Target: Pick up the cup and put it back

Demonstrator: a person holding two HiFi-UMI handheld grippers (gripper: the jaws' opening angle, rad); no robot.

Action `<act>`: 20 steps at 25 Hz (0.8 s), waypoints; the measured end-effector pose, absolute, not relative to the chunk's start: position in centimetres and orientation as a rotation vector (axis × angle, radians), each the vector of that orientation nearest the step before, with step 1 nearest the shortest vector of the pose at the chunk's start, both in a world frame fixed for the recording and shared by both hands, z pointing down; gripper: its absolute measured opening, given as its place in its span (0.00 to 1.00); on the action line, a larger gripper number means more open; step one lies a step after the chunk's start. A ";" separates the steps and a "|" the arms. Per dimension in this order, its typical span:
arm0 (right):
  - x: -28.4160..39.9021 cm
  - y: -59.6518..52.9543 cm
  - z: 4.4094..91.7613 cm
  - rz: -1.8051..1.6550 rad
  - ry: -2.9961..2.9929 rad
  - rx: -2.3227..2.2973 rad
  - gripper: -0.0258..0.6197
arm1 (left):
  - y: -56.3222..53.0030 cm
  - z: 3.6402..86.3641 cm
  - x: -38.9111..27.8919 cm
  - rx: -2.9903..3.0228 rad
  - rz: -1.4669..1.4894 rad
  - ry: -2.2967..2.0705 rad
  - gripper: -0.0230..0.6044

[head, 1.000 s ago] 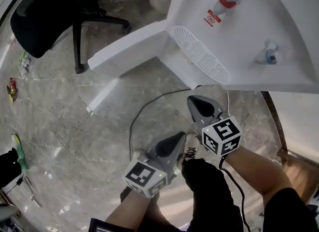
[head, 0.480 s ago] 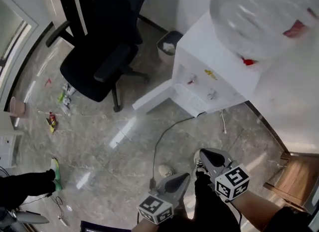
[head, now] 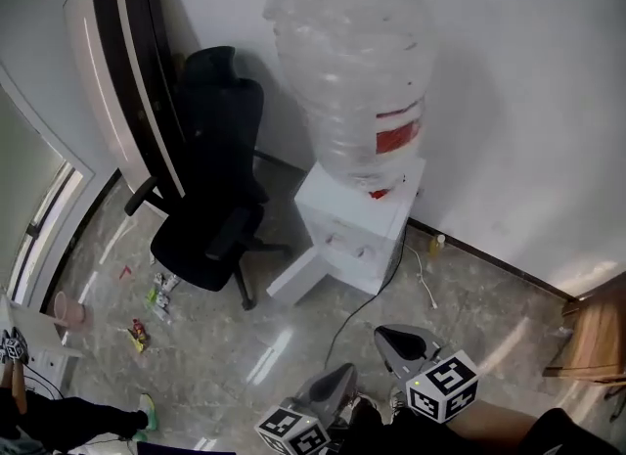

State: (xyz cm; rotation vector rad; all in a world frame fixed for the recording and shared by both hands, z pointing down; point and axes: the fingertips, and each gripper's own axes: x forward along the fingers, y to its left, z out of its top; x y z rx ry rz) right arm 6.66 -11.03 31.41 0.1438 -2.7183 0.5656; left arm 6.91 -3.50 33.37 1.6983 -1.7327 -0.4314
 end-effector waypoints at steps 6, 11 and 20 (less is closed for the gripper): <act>14.0 -10.8 28.4 0.559 -2.765 0.091 0.05 | -5.6 29.1 12.2 1.663 -0.518 -1.752 0.04; 18.6 -10.5 26.0 0.585 -2.814 0.051 0.05 | -6.1 26.1 16.8 1.698 -0.502 -1.762 0.04; 22.2 -8.0 22.5 0.550 -2.877 0.024 0.05 | -4.5 24.0 19.8 1.745 -0.447 -1.845 0.04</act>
